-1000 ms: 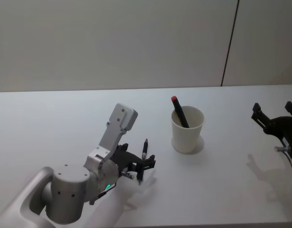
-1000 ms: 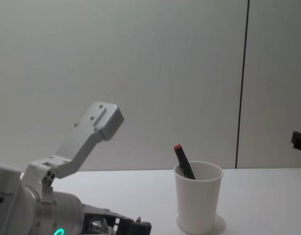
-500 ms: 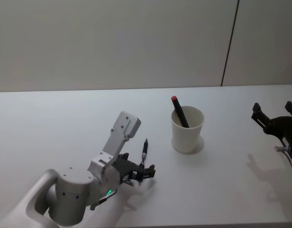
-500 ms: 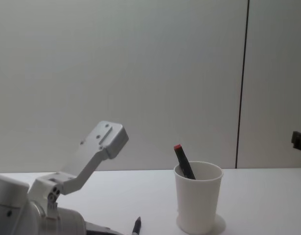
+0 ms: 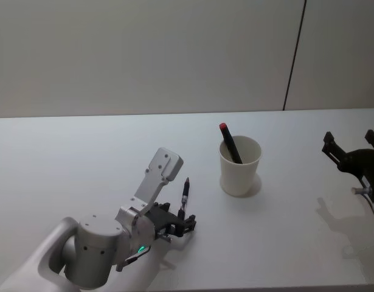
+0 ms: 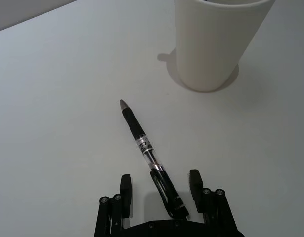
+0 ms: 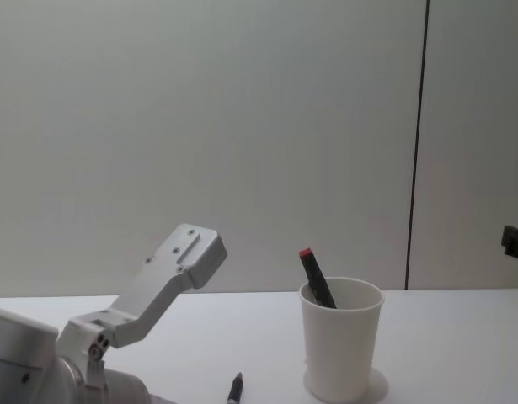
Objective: Place the pen into the pen holder.
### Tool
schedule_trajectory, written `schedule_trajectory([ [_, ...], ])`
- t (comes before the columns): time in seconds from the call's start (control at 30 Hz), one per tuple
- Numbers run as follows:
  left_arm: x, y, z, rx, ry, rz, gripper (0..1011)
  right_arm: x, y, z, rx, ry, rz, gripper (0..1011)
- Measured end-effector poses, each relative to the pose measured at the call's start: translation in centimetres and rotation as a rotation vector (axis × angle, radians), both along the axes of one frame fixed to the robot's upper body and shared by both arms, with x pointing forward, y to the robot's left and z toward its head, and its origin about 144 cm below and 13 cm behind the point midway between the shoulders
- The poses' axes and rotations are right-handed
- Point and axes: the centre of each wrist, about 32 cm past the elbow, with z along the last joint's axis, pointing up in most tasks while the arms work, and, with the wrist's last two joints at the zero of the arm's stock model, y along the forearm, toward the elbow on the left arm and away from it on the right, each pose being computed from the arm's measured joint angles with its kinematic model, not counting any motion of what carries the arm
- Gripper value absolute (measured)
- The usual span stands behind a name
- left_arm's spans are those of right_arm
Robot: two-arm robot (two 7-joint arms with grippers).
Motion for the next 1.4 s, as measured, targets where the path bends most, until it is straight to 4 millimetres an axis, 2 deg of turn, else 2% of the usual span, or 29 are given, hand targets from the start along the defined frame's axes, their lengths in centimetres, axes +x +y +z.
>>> schedule_trajectory([
  [0.07, 0.06, -0.01, -0.06, 0.003, 0.003, -0.002, 724, 0.00, 0.00, 0.00, 0.000, 0.000, 0.000, 1001],
  [0.1, 0.08, -0.01, -0.09, 0.004, 0.004, -0.003, 724, 0.00, 0.00, 0.00, 0.000, 0.000, 0.000, 1001],
  [0.27, 0.18, -0.04, -0.20, 0.014, 0.010, -0.009, 523, 0.00, 0.00, 0.00, 0.000, 0.000, 0.000, 1001],
  [0.37, 0.21, -0.04, -0.25, 0.017, 0.011, -0.012, 468, 0.00, 0.00, 0.00, 0.000, 0.000, 0.000, 1001],
  [0.4, 0.22, -0.04, -0.28, 0.019, 0.012, -0.014, 397, 0.00, 0.00, 0.00, 0.000, 0.000, 0.000, 1001],
  [0.6, 0.26, -0.02, -0.40, 0.027, 0.015, -0.018, 264, 0.00, 0.00, 0.00, 0.000, 0.000, 0.000, 1001],
  [0.93, 0.21, -0.10, -0.51, 0.037, 0.014, -0.024, 191, 0.00, 0.00, 0.00, 0.000, 0.000, 0.000, 1002],
  [1.4, -0.41, -0.30, -0.42, 0.061, -0.021, -0.018, 184, 0.00, 0.00, 0.00, 0.000, 0.000, 0.000, 1001],
])
